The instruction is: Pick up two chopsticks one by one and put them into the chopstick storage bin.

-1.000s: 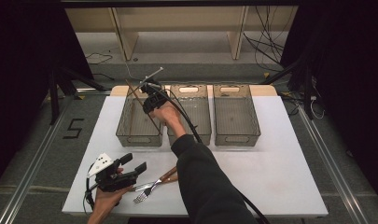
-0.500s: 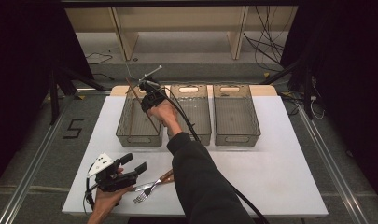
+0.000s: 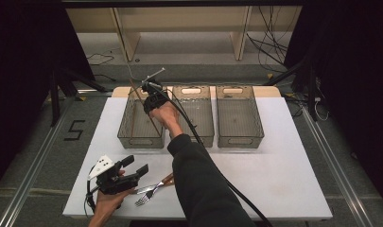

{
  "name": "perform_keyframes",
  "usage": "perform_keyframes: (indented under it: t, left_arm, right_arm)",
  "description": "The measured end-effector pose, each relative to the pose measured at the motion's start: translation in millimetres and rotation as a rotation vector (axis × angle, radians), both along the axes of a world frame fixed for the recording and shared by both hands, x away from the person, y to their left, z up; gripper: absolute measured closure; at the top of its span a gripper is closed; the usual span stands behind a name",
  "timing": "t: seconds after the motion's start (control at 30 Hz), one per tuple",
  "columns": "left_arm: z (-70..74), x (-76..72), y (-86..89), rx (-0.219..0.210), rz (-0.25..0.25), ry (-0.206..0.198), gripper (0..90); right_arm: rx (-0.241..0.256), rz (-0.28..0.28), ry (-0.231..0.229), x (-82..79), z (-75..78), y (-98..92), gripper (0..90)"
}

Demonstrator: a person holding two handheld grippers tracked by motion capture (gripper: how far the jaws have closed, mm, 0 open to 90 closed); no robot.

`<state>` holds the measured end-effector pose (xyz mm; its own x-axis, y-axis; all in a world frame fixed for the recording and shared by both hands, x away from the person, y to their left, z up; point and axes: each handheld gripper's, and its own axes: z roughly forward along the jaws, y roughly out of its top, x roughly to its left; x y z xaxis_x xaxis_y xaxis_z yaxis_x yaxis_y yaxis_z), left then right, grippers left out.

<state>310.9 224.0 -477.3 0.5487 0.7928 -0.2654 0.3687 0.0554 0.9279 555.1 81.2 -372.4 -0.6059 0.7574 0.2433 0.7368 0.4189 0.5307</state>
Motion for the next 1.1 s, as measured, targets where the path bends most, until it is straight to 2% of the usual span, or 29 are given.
perform_keyframes:
  t: [0.27,0.37,0.53,0.67,0.83,0.87,0.97,1.1]
  left_arm:
    - [0.1,0.0,0.7,0.003,-0.003,0.0,24.0]
    - [0.0,0.0,0.8,0.003,-0.002,0.0,24.0]
    - [0.0,0.0,1.0,0.0,0.002,0.0,24.0]
    - [0.1,0.1,1.1,0.0,0.008,-0.002,24.0]
    - [0.9,0.9,2.7,-0.009,0.025,-0.001,24.0]
    - [1.4,1.7,3.5,0.001,0.028,-0.004,24.0]
    - [3.9,4.0,6.9,-0.009,0.05,-0.006,25.9]
    - [8.9,8.8,13.4,-0.021,0.084,-0.018,36.4]
  right_arm:
    - [0.016,-0.022,0.005,2.5,-3.9,1.0,84.2]
    - [0.039,-0.035,0.019,4.5,-5.9,0.5,70.1]
    - [0.043,-0.03,0.031,3.6,-5.0,0.1,59.9]
    - [0.034,-0.001,0.012,0.1,-0.2,-1.6,49.7]
    - [0.074,0.058,-0.034,-12.3,10.2,-11.7,42.5]
    - [0.074,0.073,-0.047,-15.4,11.8,-15.3,40.9]
    - [0.1,0.1,-0.082,-25.9,16.0,-30.6,37.7]
    - [0.122,0.138,-0.124,-42.7,19.9,-56.6,36.9]
